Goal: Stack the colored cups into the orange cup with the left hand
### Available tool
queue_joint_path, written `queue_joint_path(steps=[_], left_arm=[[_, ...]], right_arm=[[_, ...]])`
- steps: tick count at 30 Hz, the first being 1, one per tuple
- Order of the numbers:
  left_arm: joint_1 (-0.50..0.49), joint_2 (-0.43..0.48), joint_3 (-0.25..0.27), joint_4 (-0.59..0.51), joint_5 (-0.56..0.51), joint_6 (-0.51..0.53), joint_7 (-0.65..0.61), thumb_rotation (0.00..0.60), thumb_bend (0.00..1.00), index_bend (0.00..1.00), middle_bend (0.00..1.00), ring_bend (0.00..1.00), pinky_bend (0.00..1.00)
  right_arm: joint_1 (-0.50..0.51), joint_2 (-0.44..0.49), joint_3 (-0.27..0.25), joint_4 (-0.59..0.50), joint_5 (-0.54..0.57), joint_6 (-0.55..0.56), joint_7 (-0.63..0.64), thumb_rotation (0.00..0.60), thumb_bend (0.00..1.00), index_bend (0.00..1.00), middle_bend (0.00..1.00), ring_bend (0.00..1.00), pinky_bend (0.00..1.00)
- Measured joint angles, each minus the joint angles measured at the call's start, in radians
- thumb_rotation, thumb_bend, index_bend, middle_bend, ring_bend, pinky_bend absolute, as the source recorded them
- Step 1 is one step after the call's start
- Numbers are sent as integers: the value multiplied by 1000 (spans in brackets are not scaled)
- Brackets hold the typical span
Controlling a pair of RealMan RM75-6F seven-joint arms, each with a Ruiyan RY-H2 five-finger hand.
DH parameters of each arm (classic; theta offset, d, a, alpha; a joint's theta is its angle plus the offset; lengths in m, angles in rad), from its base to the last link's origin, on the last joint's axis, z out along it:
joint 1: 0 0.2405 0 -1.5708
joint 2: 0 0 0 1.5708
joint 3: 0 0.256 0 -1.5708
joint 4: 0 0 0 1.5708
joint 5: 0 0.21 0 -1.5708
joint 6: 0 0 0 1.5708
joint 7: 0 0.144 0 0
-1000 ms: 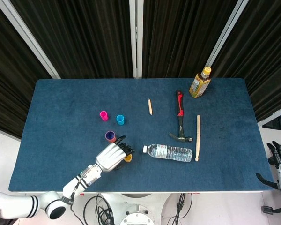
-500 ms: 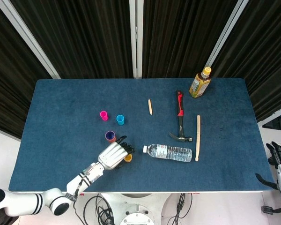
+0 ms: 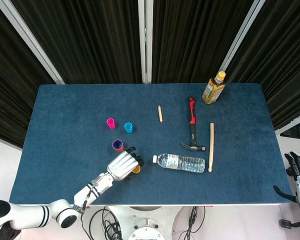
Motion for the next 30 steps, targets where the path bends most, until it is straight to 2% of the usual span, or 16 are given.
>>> queue_joint_path(steps=[10, 15, 19, 24, 30], left_arm=[[4, -3, -6, 9, 16, 17, -23, 600, 243, 470, 470, 507, 264], [14, 34, -16, -45, 23, 46, -21, 600, 244, 471, 471, 507, 265], [30, 100, -37, -118, 22, 89, -8, 600, 243, 471, 471, 507, 265], [43, 175, -91, -178, -34, 115, -2, 600, 243, 471, 471, 507, 266], [29, 183, -129, -130, -145, 56, -5, 600, 243, 467, 469, 507, 266]], right_arm=[[0, 0, 1, 1, 5, -4, -2, 600, 119, 0, 0, 0, 0], [-1, 2, 1, -3, 1, 0, -7, 600, 118, 0, 0, 0, 0], [0, 2, -1, -8, -4, 1, -12, 600, 118, 0, 0, 0, 0], [2, 2, -3, -20, -16, 5, -25, 600, 118, 0, 0, 0, 0], [1, 8, -7, -37, -24, 12, -36, 600, 118, 0, 0, 0, 0]])
